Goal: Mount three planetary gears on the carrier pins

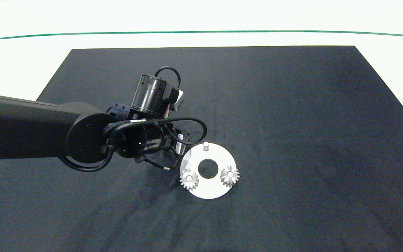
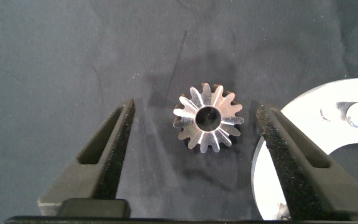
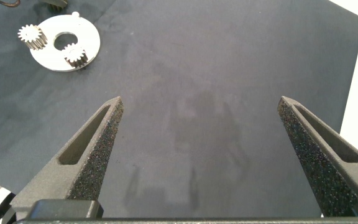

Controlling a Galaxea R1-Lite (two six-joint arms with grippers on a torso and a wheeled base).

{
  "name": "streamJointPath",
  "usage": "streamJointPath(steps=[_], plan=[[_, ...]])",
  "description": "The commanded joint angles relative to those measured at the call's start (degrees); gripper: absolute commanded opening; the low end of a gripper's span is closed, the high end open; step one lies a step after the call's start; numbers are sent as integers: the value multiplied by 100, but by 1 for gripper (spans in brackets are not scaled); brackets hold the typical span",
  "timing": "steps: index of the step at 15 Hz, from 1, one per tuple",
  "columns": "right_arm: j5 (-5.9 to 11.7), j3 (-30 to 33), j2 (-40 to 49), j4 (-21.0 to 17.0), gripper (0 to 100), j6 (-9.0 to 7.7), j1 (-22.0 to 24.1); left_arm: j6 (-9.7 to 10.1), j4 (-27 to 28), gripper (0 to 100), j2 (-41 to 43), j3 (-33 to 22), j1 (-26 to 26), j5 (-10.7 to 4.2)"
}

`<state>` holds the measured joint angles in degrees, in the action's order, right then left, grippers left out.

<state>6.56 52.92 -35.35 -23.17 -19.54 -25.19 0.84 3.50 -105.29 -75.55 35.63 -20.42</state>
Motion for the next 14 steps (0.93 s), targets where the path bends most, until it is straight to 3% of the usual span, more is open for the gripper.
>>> streamJointPath(steps=[1, 14], plan=[[3, -1, 2, -12, 100, -15, -4, 4, 2, 72, -9, 40, 40, -15], [-41, -1, 2, -12, 100, -15, 5, 21, -25, 45, -18, 93, 137, -15]])
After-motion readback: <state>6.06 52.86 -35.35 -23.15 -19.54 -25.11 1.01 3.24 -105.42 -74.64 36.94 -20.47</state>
